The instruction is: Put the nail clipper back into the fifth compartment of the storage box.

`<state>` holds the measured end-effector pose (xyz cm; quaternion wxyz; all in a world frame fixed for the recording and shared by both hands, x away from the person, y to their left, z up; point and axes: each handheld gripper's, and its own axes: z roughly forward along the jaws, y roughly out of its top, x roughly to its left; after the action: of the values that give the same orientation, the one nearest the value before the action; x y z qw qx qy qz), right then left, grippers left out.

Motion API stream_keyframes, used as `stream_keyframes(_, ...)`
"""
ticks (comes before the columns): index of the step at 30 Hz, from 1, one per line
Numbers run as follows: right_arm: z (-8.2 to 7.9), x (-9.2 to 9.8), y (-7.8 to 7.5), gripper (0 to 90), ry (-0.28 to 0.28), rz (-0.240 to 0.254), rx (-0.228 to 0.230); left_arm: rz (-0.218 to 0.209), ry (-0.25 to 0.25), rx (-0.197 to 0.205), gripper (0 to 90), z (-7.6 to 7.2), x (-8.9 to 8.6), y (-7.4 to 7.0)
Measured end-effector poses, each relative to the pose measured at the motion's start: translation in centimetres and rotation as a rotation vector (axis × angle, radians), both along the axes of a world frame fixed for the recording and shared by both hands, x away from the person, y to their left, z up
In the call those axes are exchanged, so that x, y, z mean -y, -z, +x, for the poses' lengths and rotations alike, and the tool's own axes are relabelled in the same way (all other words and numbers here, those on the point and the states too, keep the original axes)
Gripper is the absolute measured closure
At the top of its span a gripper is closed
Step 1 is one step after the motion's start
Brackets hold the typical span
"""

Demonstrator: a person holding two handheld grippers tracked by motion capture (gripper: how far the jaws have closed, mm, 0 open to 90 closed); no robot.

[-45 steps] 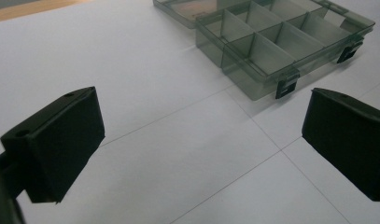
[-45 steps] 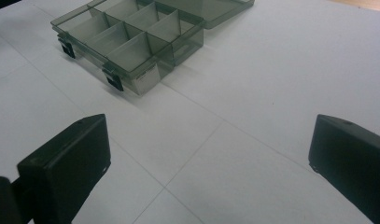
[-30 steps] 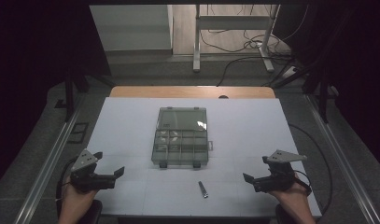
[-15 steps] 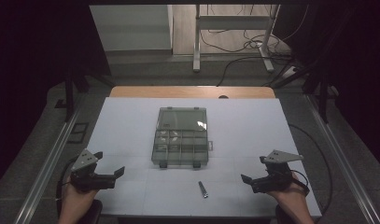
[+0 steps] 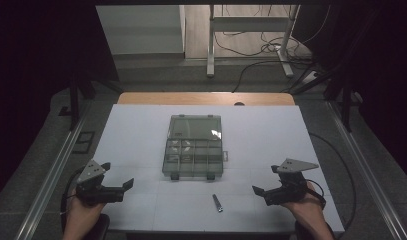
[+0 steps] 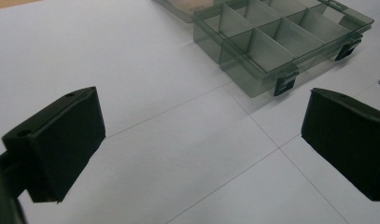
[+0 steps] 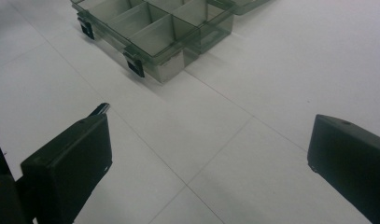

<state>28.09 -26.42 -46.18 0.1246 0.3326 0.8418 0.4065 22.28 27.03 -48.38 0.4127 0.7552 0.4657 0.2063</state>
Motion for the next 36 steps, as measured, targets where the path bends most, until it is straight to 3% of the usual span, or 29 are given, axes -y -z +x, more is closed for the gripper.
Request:
stream_keyframes(6,0.3,-1.0,0.0,0.8,-0.030,-0.014,-0.030,-0.004,-0.001,-0.001,0.2,0.0,-0.1,0.0)
stream_keyframes(16,0.4,-3.1,-0.1,0.1,-0.080,-0.048,-0.042,-0.004,0.002,-0.005,0.3,0.1,0.0,0.0)
stream_keyframes(26,0.4,-6.0,0.0,0.0,-0.122,-0.114,-0.126,-0.008,0.004,-0.006,0.3,0.2,0.0,0.0)
stream_keyframes(36,0.5,-8.1,0.6,15.5,-0.150,-0.202,-0.188,-0.005,0.006,-0.004,0.5,0.2,0.0,0.0)
